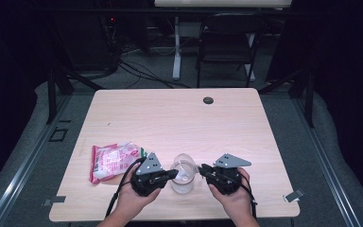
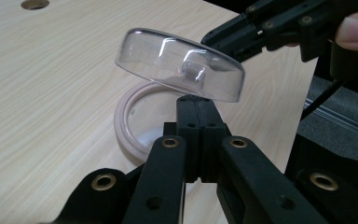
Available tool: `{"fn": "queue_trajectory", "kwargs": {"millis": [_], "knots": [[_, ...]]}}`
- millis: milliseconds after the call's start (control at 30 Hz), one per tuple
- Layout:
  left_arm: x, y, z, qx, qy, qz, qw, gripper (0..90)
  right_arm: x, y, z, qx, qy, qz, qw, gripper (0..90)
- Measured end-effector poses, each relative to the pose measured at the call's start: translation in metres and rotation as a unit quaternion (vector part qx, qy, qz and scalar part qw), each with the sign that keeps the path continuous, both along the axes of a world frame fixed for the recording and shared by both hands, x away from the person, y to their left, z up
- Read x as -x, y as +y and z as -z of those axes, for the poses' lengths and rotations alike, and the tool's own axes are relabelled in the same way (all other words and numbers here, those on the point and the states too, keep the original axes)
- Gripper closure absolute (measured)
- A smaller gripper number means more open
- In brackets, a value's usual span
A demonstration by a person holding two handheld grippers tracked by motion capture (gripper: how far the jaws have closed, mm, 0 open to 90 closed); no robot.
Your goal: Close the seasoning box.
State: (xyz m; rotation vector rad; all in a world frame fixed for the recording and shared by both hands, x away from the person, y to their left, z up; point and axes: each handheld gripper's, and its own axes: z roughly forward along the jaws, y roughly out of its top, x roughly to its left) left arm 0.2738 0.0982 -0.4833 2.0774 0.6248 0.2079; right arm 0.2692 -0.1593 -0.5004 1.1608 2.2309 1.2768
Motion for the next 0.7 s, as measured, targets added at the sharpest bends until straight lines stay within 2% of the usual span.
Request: {"fn": "queue_trajectory", "kwargs": {"millis": [133, 267, 400, 567, 700], "knots": [[-0.002, -0.004, -0.004, 0.001, -0.007, 0.006, 1.0, 90.0, 0.01, 0.0, -0.004, 0.008, -0.009, -0.023, 0.9997, 68.3], [-0.004, -0.006, -0.007, 0.002, -0.009, 0.007, 0.9999, 90.0, 0.019, 0.001, -0.008, 0.015, -0.022, -0.031, 0.9992, 62.8], [-0.005, -0.009, -0.01, 0.008, -0.007, 0.016, 0.9998, 90.0, 0.024, 0.001, -0.008, 0.017, -0.02, -0.043, 0.9987, 59.7], [-0.003, -0.011, -0.011, 0.012, -0.011, 0.017, 0.9997, 90.0, 0.027, 0.008, -0.006, 0.029, -0.033, -0.042, 0.9982, 52.7], [-0.002, -0.01, -0.011, 0.014, -0.015, 0.018, 0.9996, 87.8, 0.027, 0.012, -0.004, 0.033, -0.042, -0.038, 0.9978, 52.3]]}}
